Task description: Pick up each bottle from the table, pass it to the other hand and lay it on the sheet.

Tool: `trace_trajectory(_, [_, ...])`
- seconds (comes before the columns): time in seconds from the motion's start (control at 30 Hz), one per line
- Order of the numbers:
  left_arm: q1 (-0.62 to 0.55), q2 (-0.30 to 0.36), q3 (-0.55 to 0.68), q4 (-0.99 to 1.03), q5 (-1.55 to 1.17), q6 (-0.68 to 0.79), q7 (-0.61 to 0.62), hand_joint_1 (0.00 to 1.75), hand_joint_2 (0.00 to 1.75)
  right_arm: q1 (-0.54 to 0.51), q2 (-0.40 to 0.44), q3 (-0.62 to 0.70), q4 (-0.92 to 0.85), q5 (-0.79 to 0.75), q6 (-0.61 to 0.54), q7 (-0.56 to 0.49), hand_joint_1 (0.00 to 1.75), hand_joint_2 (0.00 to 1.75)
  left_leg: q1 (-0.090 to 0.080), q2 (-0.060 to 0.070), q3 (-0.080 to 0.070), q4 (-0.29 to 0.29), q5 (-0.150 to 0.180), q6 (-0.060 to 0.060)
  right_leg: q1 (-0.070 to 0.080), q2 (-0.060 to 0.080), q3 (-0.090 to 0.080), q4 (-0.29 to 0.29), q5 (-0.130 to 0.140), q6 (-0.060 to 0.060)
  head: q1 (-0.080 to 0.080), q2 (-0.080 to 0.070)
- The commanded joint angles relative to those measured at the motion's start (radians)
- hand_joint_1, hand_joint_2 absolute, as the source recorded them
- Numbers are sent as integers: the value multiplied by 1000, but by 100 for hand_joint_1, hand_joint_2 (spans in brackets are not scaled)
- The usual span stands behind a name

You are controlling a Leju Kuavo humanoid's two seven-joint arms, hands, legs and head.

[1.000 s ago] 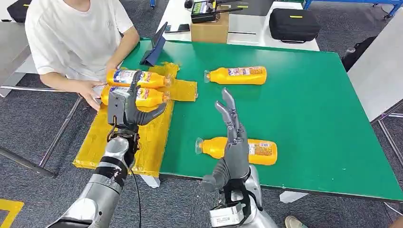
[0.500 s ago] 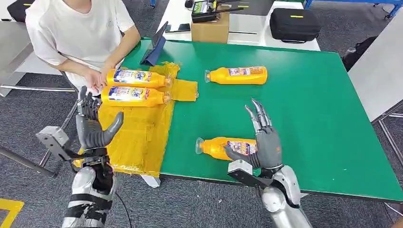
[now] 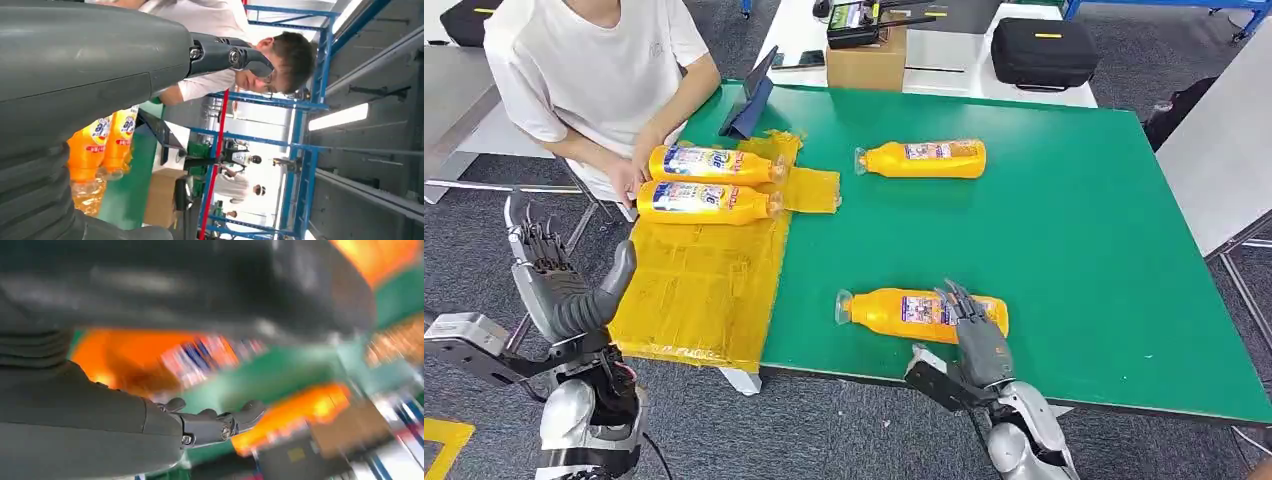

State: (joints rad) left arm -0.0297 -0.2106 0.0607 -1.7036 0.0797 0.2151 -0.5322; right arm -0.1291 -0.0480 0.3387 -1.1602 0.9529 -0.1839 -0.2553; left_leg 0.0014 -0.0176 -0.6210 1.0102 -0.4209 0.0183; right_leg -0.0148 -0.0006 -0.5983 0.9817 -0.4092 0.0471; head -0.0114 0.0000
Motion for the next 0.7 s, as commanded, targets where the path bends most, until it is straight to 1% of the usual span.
trace_trajectory(0.03, [-6, 21, -31, 15, -9, 8, 11, 0, 175, -53, -45, 53, 178, 15, 37, 31, 0, 0, 0, 1, 4, -1, -1, -1, 0, 0, 4, -1, -1, -1, 0, 0])
trace_trajectory(0.07, [-6, 21, -31, 15, -9, 8, 11, 0, 175, -53, -45, 53, 178, 15, 37, 31, 0, 0, 1, 1, 3, -1, -1, -1, 1, 0, 3, -1, -1, -1, 0, 0])
trace_trajectory(0.1, [-6, 21, -31, 15, -9, 8, 11, 0, 175, -53, -45, 53, 178, 15, 37, 31, 0, 0, 1, 1, 6, -1, -1, -1, 1, 0, 6, -2, -1, -2, 0, 0])
trace_trajectory(0.17, [-6, 21, -31, 15, -9, 8, 12, 0, 175, -57, -44, 57, 181, 17, 39, 34, 0, 0, 1, -1, 5, -1, -1, -1, 1, -2, 5, -2, -1, -1, 0, 0])
trace_trajectory(0.2, [-6, 22, -32, 17, -9, 6, 16, 0, 175, -62, -51, 67, 187, 43, 22, 55, 0, 175, 1, 0, 5, -1, -1, -1, 1, -1, 4, -1, -1, -1, 0, 0])
trace_trajectory(0.27, [-5, 22, -28, 23, -9, 4, 24, 0, 175, -88, -64, 93, 219, 140, -39, 109, 0, 175, 1, 1, 6, -1, -1, -1, 1, 0, 6, -2, -1, -1, 0, 0])
trace_trajectory(0.33, [-1, 22, -25, 24, -6, -2, 29, 0, 175, -108, -68, 96, 233, 176, -48, 131, 0, 175, 0, 1, 8, -1, -1, -1, 1, 0, 7, -2, -1, -2, 0, 0])
trace_trajectory(0.37, [2, 22, -22, 24, -1, -6, 34, 0, 175, -119, -67, 90, 243, 176, -40, 133, 0, 175, 0, 1, 6, -1, -1, -1, 1, 0, 6, -1, 0, -1, 0, 0])
trace_trajectory(0.5, [4, 17, -16, 25, -2, -10, 36, 0, 175, -151, -82, 118, 253, 281, -68, 170, 0, 175, 0, 3, 8, -1, -2, -1, 1, 1, 8, -1, -1, -2, 0, 0])
trace_trajectory(0.53, [3, 18, -16, 24, -2, -11, 36, 0, 175, -154, -81, 119, 254, 284, -68, 168, 0, 175, 0, 2, 6, -1, -1, 0, 0, 1, 6, -1, 0, -1, 0, 0])
trace_trajectory(0.57, [3, 18, -16, 24, -2, -11, 36, 0, 175, -154, -81, 119, 254, 284, -68, 168, 0, 175, 0, 2, 8, -1, -2, -1, 1, 1, 8, -1, -1, -2, 0, 0])
trace_trajectory(0.63, [3, 18, -16, 24, -2, -11, 36, 0, 175, -156, -79, 119, 254, 284, -67, 168, 0, 175, 0, 1, 6, -1, 0, 0, 0, 0, 6, -1, 0, -1, 0, 0])
trace_trajectory(0.67, [3, 18, -16, 24, -2, -11, 36, 0, 175, -156, -79, 119, 254, 284, -67, 168, 0, 175, 0, 2, 8, -1, -1, -1, 0, 1, 7, -2, -1, -2, 0, 0])
trace_trajectory(0.7, [3, 18, -16, 24, -2, -11, 36, 0, 175, -156, -79, 119, 254, 284, -67, 168, 0, 175, 0, 1, 6, -1, 0, 0, 0, 0, 6, -1, 0, -1, 0, 0])
